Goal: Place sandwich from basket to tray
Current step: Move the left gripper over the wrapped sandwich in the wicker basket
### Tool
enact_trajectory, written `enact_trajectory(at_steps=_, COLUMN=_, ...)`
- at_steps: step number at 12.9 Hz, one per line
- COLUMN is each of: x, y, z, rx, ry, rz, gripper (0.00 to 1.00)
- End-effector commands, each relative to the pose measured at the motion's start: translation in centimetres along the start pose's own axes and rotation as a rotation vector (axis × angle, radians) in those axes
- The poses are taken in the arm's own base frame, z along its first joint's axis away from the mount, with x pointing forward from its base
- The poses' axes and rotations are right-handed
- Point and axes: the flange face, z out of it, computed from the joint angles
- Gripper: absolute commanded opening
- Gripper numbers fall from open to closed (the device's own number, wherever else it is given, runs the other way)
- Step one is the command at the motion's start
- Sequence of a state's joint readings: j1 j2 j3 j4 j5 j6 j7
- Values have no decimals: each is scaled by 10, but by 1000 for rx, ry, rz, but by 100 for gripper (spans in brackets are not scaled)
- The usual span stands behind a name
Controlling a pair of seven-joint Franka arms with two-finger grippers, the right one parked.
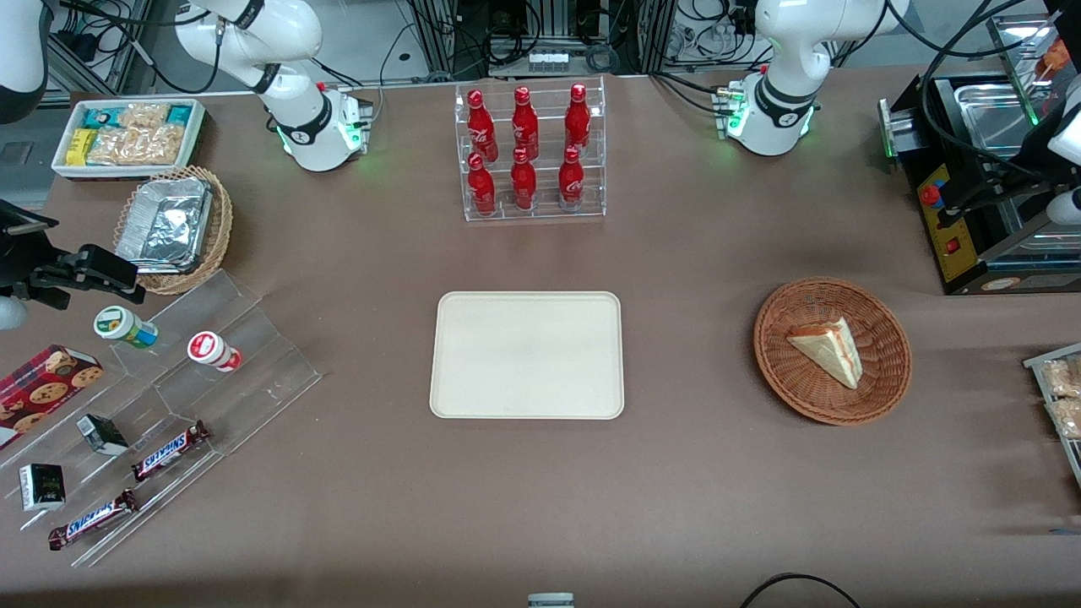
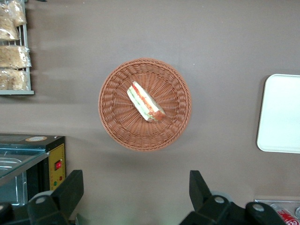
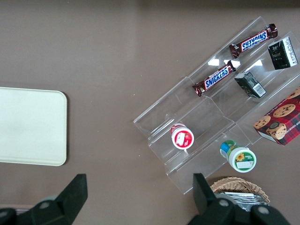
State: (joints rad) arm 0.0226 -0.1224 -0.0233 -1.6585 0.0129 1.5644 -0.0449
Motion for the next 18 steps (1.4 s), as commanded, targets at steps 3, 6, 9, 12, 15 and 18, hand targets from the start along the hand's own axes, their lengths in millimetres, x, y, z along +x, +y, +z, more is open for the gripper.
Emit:
enact_trajectory(at_steps=3, x=3, y=-5, z=5, rx=-16, ry=-49, rz=7, gripper=100)
enact_trajectory(at_steps=6, x=23, y=-11, z=40, rx=-6, ry=-106, rz=-60, gripper=100)
enact_trajectory(at_steps=9, x=45, y=-22, z=86, rx=17, ry=-169, rz=-219, gripper=100)
enact_trajectory(at_steps=12, x=63, y=-25, z=131, rx=33, ry=-155, rz=-423, gripper=100)
enact_trajectory(at_steps=15, x=85, y=-22, z=181, rx=46, ry=-161, rz=-577, gripper=100)
enact_trajectory(at_steps=18, x=86, y=-12, z=235, rx=38, ry=-107, rz=-687, gripper=100)
